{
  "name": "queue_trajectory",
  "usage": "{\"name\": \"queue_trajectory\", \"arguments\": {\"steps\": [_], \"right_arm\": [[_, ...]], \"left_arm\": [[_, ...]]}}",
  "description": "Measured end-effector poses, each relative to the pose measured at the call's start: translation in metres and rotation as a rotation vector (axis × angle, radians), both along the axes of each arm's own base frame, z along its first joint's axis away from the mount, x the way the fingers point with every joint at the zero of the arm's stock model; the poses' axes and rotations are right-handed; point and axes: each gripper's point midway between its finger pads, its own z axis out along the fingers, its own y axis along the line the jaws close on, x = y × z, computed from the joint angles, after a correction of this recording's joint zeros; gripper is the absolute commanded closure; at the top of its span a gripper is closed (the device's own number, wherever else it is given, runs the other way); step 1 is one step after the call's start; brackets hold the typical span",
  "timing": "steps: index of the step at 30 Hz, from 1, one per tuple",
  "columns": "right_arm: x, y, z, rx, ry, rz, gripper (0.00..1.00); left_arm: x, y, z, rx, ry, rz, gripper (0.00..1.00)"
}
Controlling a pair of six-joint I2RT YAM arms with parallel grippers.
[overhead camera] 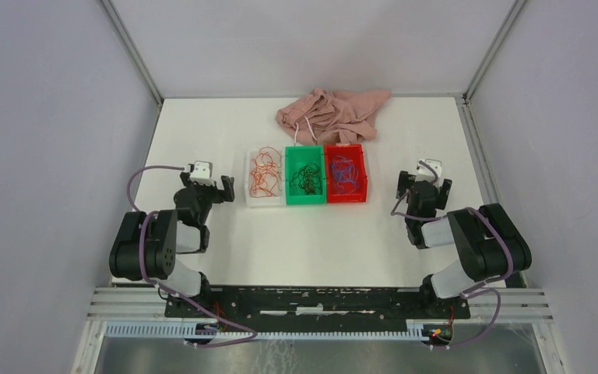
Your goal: Untangle the cables
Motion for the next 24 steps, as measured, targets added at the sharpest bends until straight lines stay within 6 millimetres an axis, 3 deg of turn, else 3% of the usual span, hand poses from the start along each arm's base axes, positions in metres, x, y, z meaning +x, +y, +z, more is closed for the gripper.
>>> {"name": "queue_trajectory", "arguments": {"steps": [3,8,24], "right_arm": [[0.001,0.007,-0.009,-0.005,0.046,0.048,0.01],[0.014,0.0,0.003,0.011,0.012,0.039,0.01],[0.013,0.003,-0.002,0.016,0.037,0.06,0.01]], "left_arm": [[0.0,0.0,-0.001,0.002,0.006,0.007,0.01],[0.0,0.002,-0.002,0.003,0.011,0.019,0.01],[0.0,0.002,-0.003,0.004,0.012,0.02,0.01]]}}
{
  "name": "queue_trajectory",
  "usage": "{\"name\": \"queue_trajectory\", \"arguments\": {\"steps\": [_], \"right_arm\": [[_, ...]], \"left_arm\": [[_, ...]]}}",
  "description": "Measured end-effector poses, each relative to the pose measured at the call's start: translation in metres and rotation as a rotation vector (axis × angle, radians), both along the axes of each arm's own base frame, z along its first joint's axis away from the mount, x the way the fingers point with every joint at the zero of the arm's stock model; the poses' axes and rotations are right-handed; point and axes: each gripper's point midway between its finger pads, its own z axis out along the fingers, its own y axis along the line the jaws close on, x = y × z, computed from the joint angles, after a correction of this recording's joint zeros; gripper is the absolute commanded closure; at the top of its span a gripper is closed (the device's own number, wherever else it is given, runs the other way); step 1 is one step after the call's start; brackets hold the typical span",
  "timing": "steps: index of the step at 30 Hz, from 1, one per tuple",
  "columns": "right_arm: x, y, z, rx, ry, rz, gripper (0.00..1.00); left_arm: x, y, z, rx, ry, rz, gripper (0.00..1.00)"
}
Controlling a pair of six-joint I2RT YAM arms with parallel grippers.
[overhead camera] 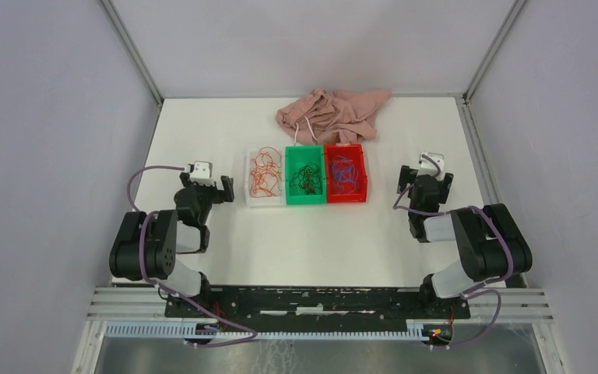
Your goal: Untangle the cables
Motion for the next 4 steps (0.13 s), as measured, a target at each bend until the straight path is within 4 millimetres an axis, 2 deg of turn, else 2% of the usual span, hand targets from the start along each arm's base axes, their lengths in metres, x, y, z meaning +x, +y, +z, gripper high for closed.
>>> {"name": "queue_trajectory", "arguments": {"steps": [4], "right_arm": [[0.0,0.0,0.0001,0.0,0.0,0.0,0.01]], "left_arm": [[-0.0005,-0.0003,-0.0017,0.0,0.007,0.001,0.01]]}}
